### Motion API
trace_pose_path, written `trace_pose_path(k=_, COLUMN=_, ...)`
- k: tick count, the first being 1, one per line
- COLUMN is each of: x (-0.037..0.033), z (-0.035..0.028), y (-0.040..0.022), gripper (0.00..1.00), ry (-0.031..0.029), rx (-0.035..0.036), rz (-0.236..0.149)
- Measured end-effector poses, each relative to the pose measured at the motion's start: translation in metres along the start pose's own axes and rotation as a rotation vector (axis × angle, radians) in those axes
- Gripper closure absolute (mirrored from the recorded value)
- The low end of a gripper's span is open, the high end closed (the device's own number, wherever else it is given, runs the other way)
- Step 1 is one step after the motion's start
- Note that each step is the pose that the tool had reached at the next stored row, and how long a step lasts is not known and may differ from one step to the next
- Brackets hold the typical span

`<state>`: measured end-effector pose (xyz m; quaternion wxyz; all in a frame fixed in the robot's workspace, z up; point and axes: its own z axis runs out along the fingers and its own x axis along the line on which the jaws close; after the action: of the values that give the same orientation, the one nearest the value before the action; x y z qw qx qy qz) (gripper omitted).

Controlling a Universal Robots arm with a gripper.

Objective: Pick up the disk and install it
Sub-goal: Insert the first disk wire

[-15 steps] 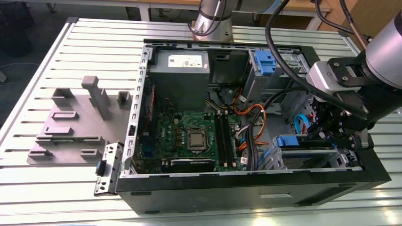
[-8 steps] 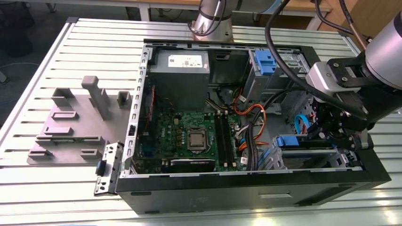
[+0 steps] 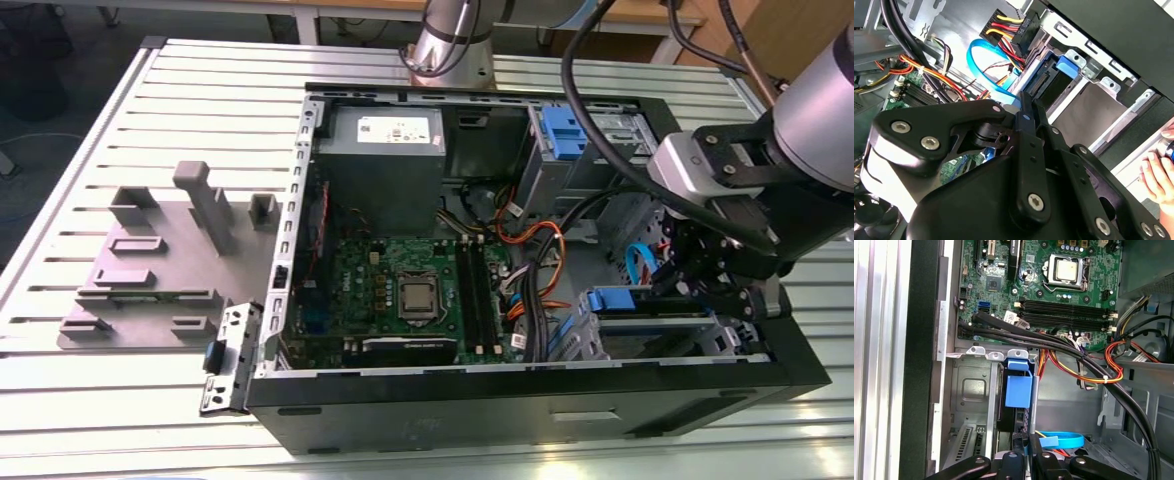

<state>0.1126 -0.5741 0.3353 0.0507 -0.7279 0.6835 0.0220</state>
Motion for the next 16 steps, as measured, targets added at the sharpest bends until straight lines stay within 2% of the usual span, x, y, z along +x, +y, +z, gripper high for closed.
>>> trace_pose_path(k=16, x=0.0014, z=0.0018, y=0.0001, gripper=0.84, ry=-0.0011, rx=0.0003, rz=0.0)
